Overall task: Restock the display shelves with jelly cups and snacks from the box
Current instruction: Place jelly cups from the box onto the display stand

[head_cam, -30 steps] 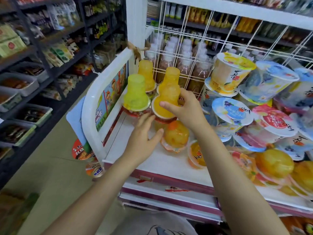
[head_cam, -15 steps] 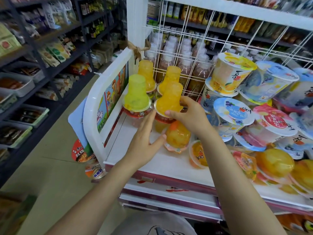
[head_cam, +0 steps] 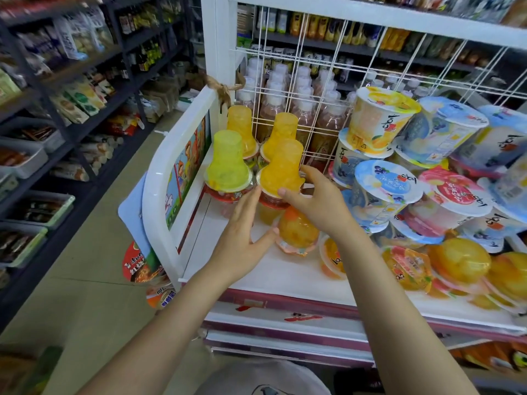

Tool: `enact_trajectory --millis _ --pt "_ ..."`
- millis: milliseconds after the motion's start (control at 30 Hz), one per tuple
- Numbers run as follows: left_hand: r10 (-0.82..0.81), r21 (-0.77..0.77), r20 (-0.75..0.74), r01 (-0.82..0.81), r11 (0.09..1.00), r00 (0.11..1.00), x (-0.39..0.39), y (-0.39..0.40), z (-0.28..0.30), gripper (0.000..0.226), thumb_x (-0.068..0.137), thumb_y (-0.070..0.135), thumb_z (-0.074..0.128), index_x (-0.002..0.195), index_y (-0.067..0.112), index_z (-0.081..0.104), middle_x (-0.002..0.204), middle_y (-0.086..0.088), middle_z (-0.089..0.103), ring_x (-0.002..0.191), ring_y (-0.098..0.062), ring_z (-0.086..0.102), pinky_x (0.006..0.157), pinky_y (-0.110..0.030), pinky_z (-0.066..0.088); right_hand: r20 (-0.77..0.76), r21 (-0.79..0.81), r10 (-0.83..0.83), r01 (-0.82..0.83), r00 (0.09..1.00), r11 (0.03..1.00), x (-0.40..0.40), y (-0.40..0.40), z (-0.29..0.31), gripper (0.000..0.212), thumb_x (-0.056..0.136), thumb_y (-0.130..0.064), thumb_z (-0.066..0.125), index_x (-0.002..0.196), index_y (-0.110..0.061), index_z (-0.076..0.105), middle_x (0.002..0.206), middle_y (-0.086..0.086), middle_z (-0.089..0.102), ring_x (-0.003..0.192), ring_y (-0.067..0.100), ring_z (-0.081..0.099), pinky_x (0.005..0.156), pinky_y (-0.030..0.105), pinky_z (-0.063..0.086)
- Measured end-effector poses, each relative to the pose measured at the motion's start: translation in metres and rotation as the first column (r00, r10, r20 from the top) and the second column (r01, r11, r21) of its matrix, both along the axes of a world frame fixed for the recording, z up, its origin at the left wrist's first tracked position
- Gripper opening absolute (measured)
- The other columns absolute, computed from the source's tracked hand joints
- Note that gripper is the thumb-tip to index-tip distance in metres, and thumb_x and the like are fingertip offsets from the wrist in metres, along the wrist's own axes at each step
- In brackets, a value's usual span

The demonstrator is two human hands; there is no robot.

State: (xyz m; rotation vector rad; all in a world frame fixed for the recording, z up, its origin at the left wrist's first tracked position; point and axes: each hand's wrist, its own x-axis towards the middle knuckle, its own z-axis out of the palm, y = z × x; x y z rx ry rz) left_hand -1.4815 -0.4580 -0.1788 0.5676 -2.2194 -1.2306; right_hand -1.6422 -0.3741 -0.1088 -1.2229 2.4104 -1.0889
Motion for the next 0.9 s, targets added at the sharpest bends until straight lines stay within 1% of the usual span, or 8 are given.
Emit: enact_trajectory --millis 133,267,333,433,533,667,800,900 --pt "0.035 0.059 -0.015 -0.034 0.998 0.999 0.007 0.003 -0.002 0.072 0.092 0.034 0.068 0.151 0.034 0.027 0.151 0.006 0.033 0.134 -0.007 0.042 0.102 -0.028 0.046 -0.016 -0.075 -0.056 0.055 0.998 0.996 0.015 0.038 0.002 0.079 0.085 -0.045 0.072 0.151 -0.021 0.035 0.141 0.001 0.052 0.119 0.013 0.053 0.094 0.029 0.047" --pt "0.014 0.253 0.032 -0.022 0.967 0.999 0.005 0.017 -0.002 0.051 0.088 0.032 0.072 0.128 0.040 0.041 0.122 0.019 0.053 0.107 0.005 0.057 0.080 -0.006 0.045 -0.068 0.126 -0.003 0.012 0.998 0.992 0.022 0.064 -0.010 0.103 0.072 -0.049 0.083 0.154 -0.028 0.023 0.142 0.005 0.049 0.128 0.021 0.049 0.096 0.032 0.041" --pt "-0.003 0.344 0.028 -0.007 0.939 1.000 0.000 0.022 -0.002 0.050 0.087 0.026 0.074 0.125 0.036 0.045 0.116 0.022 0.057 0.100 0.009 0.059 0.079 -0.006 0.045 -0.156 0.189 0.030 0.000 0.987 0.982 0.024 0.064 -0.019 0.115 0.066 -0.055 0.084 0.156 -0.024 0.019 0.141 0.012 0.050 0.127 0.029 0.050 0.097 0.038 0.043" --pt "-0.015 0.353 0.023 0.006 0.936 1.000 -0.002 0.027 -0.001 0.042 0.087 0.021 0.075 0.117 0.041 0.053 0.111 0.020 0.064 0.091 0.013 0.062 0.079 -0.007 0.045 -0.286 0.244 0.054 0.018 0.957 0.970 0.027 0.060 -0.027 0.117 0.066 -0.061 0.082 0.156 -0.020 0.019 0.134 0.015 0.056 0.116 0.035 0.057 0.090 0.042 0.048" --pt "-0.014 0.370 0.014 0.008 0.929 1.000 0.002 0.027 0.000 0.044 0.086 0.019 0.075 0.110 0.049 0.054 0.106 0.020 0.067 0.093 0.013 0.062 0.079 -0.006 0.046 -0.274 0.286 0.042 0.039 0.961 0.958 0.025 0.059 -0.025 0.113 0.066 -0.057 0.084 0.154 -0.019 0.023 0.130 0.014 0.060 0.116 0.035 0.058 0.091 0.042 0.045" --pt "0.000 0.370 0.015 -0.005 0.929 1.000 0.009 0.026 -0.005 0.045 0.087 0.017 0.075 0.126 0.034 0.060 0.116 0.010 0.069 0.102 0.006 0.064 0.086 -0.012 0.048 -0.232 0.271 0.050 0.015 0.971 0.962 0.026 0.058 -0.025 0.105 0.061 -0.056 0.087 0.145 -0.019 0.036 0.122 0.015 0.063 0.110 0.036 0.060 0.085 0.037 0.045" --pt "0.058 0.362 -0.011 -0.050 0.931 0.998 0.026 0.029 -0.006 0.045 0.089 0.011 0.073 0.119 0.040 0.058 0.119 0.008 0.066 0.100 0.008 0.063 0.083 -0.009 0.048 -0.260 0.217 0.121 -0.065 0.958 0.974 0.033 0.052 -0.029 0.101 0.059 -0.051 0.090 0.139 -0.012 0.042 0.107 0.016 0.068 0.101 0.036 0.063 0.081 0.038 0.046" --pt "0.134 0.375 -0.040 -0.110 0.921 0.990 0.043 0.030 -0.007 0.046 0.089 0.006 0.070 0.121 0.036 0.057 0.119 0.009 0.065 0.099 0.008 0.064 0.081 -0.008 0.048 -0.235 0.180 0.185 -0.145 0.954 0.973 0.044 0.040 -0.032 0.104 0.058 -0.048 0.091 0.142 -0.012 0.040 0.108 0.016 0.068 0.102 0.036 0.063 0.083 0.038 0.046"
